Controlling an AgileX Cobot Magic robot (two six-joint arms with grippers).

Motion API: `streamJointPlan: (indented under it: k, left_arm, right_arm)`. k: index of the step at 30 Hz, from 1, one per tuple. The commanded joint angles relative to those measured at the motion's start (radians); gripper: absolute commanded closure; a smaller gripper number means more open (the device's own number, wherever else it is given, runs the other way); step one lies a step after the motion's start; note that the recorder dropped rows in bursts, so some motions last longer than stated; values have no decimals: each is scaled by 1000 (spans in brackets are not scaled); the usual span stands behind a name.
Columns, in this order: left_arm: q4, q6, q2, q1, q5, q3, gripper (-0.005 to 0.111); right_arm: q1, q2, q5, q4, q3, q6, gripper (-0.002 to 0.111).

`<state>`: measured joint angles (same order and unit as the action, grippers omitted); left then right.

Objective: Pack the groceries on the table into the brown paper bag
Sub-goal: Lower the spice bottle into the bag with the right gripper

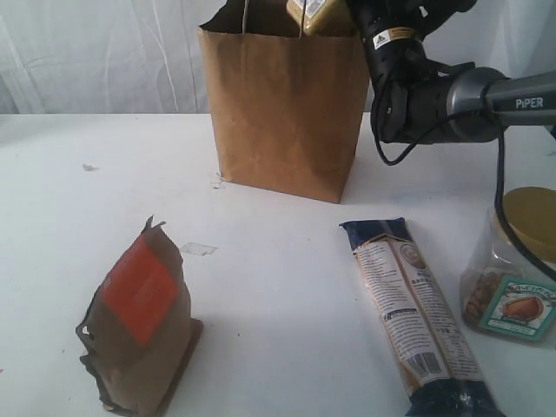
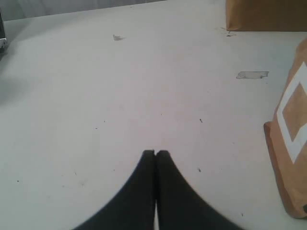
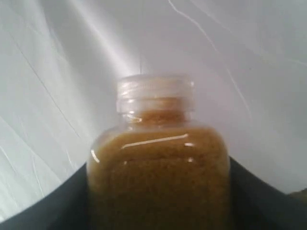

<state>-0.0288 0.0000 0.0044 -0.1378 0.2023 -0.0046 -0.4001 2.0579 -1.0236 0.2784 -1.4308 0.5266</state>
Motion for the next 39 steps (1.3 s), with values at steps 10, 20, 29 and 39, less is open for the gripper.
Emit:
streamJointPlan:
  k: [10,20,29,39]
  left_arm:
    - [0,0,-4,-6,-1,5,107]
    - [0,0,-4,-6,-1,5,107]
    - [0,0,-4,-6,-1,5,107]
    - [0,0,-4,-6,-1,5,107]
  right_arm:
    - [1,-22,127,-231,-118,-261,108]
    - [1,-22,212,-235,-118,-261,86]
    - [1,-22,276,-231,-118,-261,58]
    - [1,-22,318,-228,-118,-261,58]
